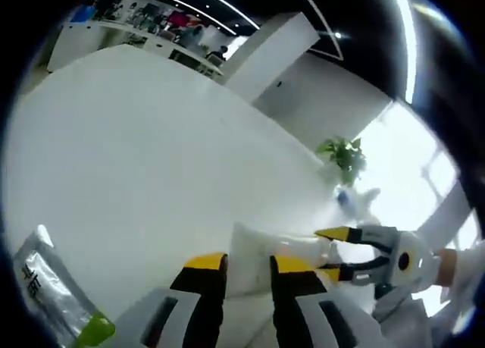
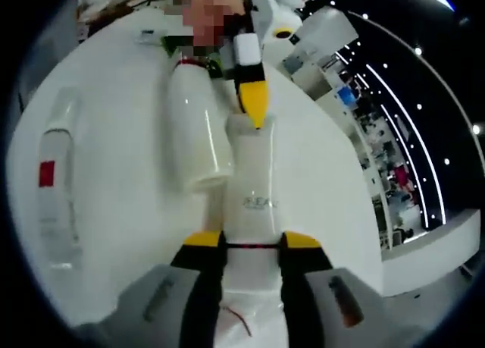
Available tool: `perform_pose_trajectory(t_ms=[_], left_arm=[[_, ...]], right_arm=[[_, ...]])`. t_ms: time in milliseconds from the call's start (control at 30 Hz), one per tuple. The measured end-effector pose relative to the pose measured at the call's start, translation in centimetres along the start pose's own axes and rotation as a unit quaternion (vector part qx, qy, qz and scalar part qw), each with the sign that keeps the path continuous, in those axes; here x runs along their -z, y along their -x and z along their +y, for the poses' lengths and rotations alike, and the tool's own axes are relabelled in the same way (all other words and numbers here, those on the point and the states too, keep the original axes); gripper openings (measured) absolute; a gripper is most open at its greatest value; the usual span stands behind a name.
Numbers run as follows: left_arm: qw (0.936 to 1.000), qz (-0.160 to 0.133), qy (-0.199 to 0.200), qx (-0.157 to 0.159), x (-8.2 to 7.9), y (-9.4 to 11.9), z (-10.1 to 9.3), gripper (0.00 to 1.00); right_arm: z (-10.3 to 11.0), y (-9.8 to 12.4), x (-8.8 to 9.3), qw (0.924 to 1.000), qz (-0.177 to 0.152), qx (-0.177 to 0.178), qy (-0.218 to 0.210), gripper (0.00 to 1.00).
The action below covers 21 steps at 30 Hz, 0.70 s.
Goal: Arrange the skincare products in the storage area until every visible bottle or jar stands upright without overlapping.
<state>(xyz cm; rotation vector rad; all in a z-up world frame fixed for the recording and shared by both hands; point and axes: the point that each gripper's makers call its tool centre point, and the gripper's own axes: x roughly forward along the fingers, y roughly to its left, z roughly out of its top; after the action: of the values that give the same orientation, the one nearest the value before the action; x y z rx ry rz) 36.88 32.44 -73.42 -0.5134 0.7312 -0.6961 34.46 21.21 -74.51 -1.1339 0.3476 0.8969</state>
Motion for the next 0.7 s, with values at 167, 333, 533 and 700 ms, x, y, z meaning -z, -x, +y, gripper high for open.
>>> perform_pose_trajectory(t_ms=[167,333,533,700], left_arm=[[0.9981,-0.051,0.005,0.034,-2.9,1.5,-2.7,0.11],[0.9986,-0.029,-0.042,0.009,-2.3,2.3,-3.5,0.09],[0.9932,-0.092,-0.036,0.062,-5.3,4.1,-8.3,0.04],[0.9885,-0.102,-0.103,0.043,-6.0,3.8,-11.2,0.03]], right_arm=[[-0.2,0.1,0.7,0.9953,-0.011,0.011,-0.095,0.28],[-0.3,0.1,0.4,0.9967,-0.009,0.022,-0.077,0.28],[-1.3,0.3,-0.3,0.9851,-0.032,0.030,-0.167,0.28],[-1.6,0.6,-0.1,0.9765,-0.040,0.026,-0.210,0.28]])
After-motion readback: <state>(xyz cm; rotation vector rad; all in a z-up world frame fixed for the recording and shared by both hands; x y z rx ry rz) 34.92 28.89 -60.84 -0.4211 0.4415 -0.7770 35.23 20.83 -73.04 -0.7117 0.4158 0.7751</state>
